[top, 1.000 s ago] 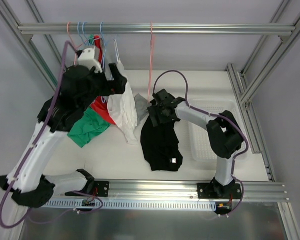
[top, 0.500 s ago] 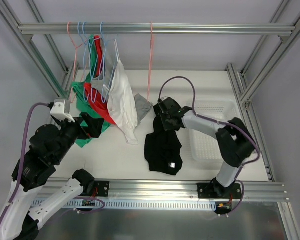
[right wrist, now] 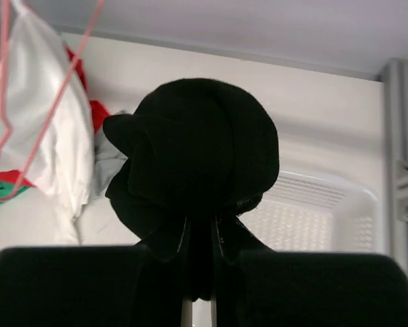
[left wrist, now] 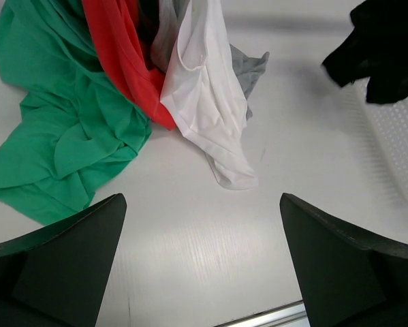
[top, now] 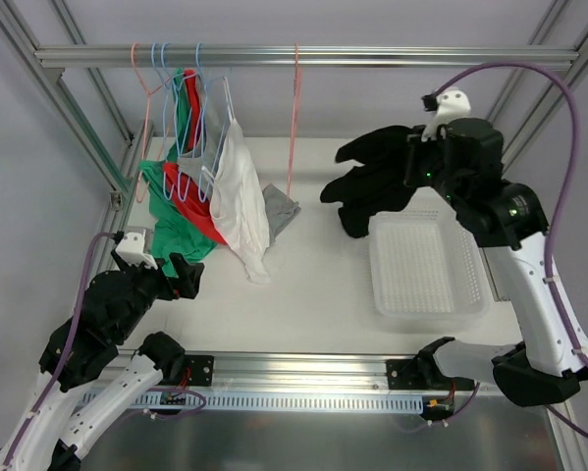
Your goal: Remove the tank top from the hanger
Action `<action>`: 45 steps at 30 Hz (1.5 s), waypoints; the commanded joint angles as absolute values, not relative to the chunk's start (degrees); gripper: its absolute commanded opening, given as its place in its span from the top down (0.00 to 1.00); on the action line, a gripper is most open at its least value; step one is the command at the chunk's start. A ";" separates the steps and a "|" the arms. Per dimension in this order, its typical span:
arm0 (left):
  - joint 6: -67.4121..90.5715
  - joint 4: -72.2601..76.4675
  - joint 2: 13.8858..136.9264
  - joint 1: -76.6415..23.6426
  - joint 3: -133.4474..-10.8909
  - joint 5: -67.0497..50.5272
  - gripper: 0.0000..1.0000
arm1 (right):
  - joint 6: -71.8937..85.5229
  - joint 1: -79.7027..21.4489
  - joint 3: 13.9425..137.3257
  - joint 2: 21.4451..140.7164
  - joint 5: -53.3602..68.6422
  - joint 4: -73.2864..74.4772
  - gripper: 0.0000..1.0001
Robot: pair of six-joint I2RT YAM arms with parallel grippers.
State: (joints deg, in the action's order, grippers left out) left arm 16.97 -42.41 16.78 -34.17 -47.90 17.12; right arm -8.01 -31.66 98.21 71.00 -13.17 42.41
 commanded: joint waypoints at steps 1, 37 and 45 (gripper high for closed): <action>16.17 -40.96 18.19 -34.54 -47.99 18.02 0.01 | -12.91 -26.90 102.99 70.14 -15.03 51.41 1.00; 20.74 -42.10 33.21 -34.54 -68.18 15.99 0.01 | 1.91 -2.29 60.47 72.76 0.99 32.86 0.67; 16.45 -45.44 57.72 -34.54 -93.03 16.43 0.01 | 2.37 -2.37 64.07 58.03 -9.58 38.85 0.01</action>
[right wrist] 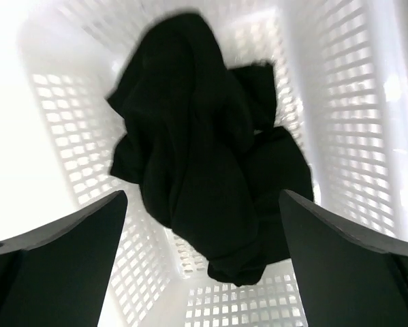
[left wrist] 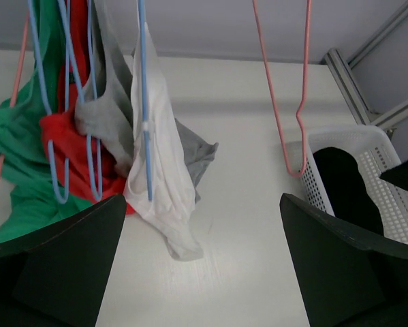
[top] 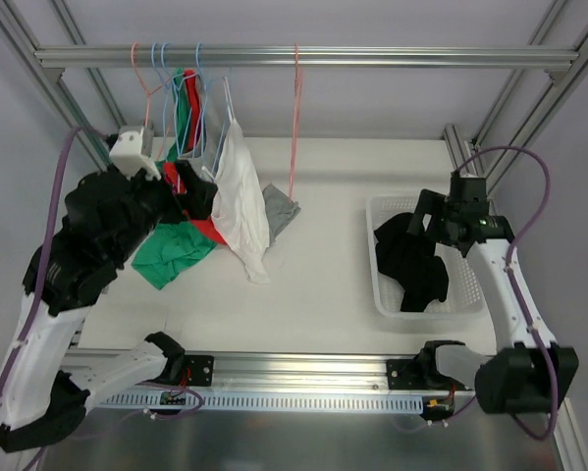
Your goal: Remove the tank top from the hanger
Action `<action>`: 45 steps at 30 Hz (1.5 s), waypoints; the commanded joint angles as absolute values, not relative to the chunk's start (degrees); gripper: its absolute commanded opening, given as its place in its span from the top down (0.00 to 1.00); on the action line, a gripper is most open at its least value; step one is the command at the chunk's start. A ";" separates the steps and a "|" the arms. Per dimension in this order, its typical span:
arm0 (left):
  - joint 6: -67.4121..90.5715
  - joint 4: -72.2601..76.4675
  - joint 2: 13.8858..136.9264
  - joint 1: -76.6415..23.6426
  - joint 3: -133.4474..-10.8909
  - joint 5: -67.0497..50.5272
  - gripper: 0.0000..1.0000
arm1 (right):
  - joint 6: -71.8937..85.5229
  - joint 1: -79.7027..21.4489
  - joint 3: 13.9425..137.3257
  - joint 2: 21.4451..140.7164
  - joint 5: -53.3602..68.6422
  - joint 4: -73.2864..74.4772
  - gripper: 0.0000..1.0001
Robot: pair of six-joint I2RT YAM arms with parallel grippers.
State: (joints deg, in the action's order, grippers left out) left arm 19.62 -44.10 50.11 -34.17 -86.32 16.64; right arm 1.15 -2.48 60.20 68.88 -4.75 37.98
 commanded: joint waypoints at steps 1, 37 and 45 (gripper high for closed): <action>15.83 -45.79 62.36 -34.45 -95.34 17.39 0.01 | 2.29 -2.37 63.99 55.57 -8.97 38.85 0.01; 9.84 -46.23 93.52 -16.70 -124.36 6.42 1.00 | 6.77 -5.89 54.49 36.39 27.51 30.67 0.01; 11.07 -45.97 94.13 -16.79 -131.57 2.29 1.00 | 7.30 -6.24 53.96 36.65 28.39 29.53 0.01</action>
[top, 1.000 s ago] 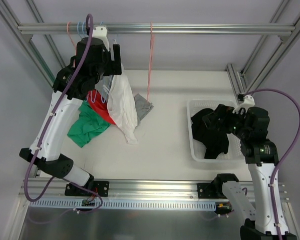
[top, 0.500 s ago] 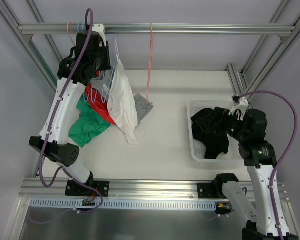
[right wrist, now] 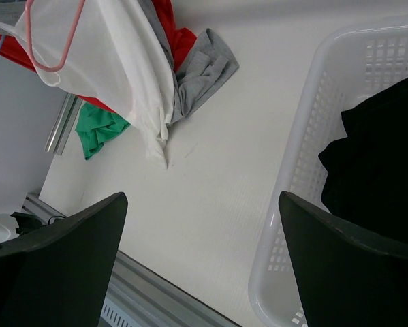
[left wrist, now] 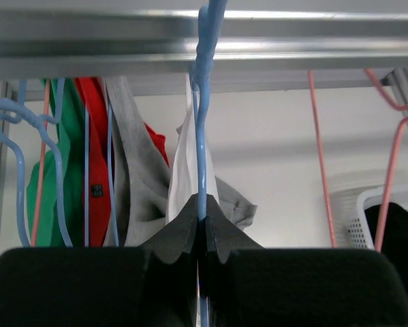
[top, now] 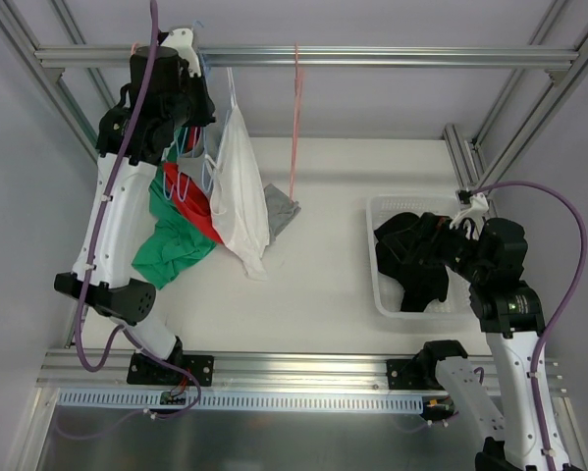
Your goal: Remove the tank top from the hanger
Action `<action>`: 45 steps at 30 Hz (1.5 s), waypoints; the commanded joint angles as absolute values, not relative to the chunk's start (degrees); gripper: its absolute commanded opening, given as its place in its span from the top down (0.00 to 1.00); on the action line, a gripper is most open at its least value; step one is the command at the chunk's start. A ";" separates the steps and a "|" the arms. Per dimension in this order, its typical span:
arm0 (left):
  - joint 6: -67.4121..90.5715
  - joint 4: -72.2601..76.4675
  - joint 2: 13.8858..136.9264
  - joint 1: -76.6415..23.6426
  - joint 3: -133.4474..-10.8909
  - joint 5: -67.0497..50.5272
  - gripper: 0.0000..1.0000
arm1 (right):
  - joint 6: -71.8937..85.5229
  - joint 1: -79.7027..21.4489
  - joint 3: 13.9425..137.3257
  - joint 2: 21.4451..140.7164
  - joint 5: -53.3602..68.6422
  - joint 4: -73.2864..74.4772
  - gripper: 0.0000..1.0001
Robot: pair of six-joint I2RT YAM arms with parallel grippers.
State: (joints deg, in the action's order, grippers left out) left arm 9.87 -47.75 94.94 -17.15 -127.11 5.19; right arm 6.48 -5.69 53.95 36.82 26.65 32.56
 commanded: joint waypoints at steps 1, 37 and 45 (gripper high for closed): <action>11.25 -45.79 93.96 -16.79 -132.09 1.42 1.00 | 7.47 -6.24 53.96 36.65 28.39 29.53 0.01; 22.05 -37.71 23.03 -19.42 -43.09 -47.09 1.00 | 12.23 -38.12 26.20 41.47 26.66 -18.35 0.09; 24.70 -37.71 19.68 -19.34 -41.57 -51.33 1.00 | 4.75 -55.90 32.34 55.36 1.76 -19.16 0.34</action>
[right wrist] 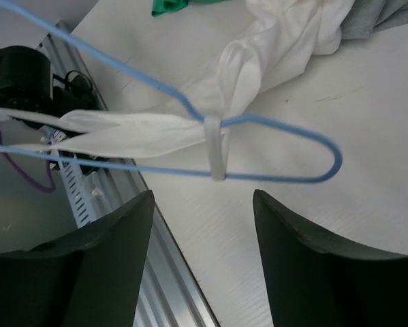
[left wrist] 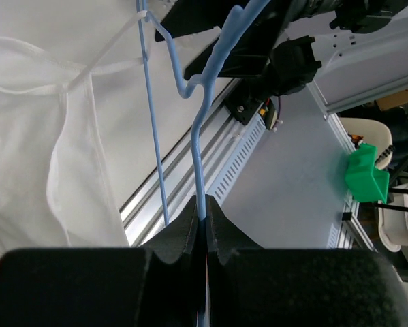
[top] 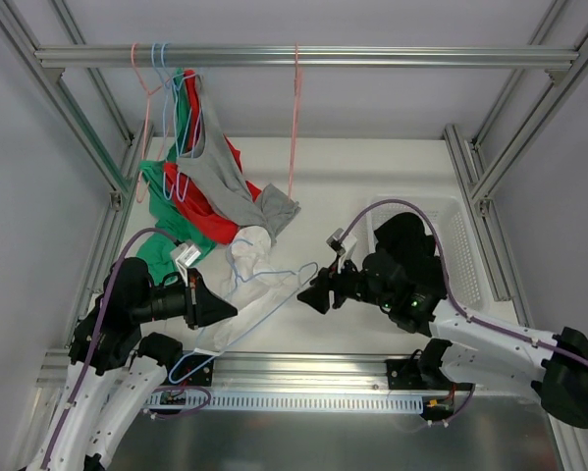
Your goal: Remove the tank top from the hanger
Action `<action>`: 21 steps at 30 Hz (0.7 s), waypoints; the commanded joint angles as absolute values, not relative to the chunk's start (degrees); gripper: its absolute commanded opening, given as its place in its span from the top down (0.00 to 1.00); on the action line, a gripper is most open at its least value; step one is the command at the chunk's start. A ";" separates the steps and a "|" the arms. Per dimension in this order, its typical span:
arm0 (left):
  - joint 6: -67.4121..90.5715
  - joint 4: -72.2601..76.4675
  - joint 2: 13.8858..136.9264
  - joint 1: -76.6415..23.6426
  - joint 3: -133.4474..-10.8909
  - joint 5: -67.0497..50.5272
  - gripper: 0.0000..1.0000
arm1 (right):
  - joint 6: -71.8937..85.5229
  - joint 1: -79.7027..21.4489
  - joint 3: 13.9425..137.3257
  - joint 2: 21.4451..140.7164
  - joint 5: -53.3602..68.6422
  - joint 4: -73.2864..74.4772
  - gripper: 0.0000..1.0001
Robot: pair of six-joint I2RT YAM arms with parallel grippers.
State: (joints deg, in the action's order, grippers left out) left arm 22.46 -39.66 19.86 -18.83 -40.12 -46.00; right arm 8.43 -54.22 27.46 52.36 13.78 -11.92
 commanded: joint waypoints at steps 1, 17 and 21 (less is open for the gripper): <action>24.70 -37.71 19.86 -19.34 -42.18 -51.15 1.00 | 4.40 -55.99 33.04 56.59 1.67 -19.33 0.38; 24.79 -37.71 21.36 -19.42 -43.07 -48.26 1.00 | 1.76 -57.13 37.09 61.62 -4.65 -17.40 1.00; 24.87 -37.71 21.44 -19.42 -43.50 -48.51 1.00 | 0.71 -57.13 36.83 57.58 -8.60 -14.69 1.00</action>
